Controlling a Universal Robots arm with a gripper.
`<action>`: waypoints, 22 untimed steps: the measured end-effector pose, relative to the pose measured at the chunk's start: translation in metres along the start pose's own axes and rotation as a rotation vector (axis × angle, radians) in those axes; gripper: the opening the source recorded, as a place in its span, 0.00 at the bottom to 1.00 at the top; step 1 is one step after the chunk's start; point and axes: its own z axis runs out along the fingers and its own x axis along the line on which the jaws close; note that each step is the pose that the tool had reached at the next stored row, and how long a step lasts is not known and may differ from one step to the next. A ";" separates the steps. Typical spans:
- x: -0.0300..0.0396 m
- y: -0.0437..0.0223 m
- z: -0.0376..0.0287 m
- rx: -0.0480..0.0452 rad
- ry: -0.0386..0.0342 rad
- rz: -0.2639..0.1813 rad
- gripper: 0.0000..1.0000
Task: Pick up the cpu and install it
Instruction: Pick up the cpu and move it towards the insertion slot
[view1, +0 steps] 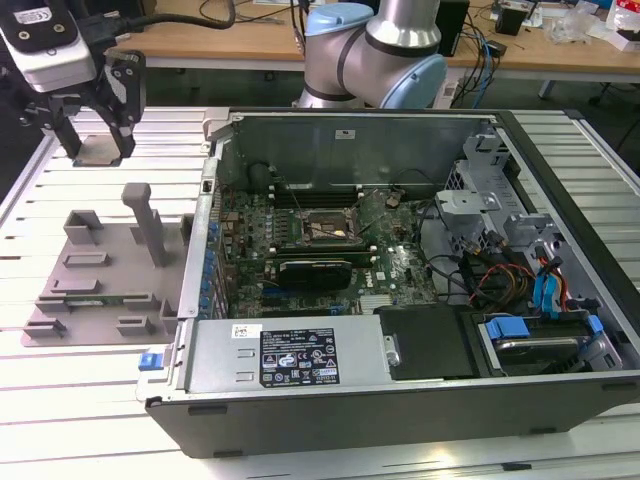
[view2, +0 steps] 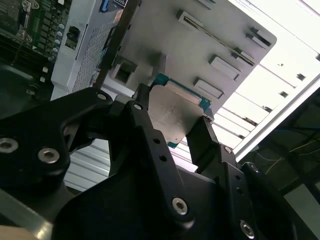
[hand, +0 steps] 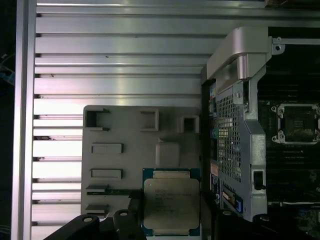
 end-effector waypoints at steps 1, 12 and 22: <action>-0.0018 0.0000 0.0000 0.0000 0.0000 0.000 0.55; -0.0280 0.0001 0.0007 0.0000 0.0000 0.000 0.55; -0.0520 0.0001 0.0012 0.0000 0.0000 0.000 0.55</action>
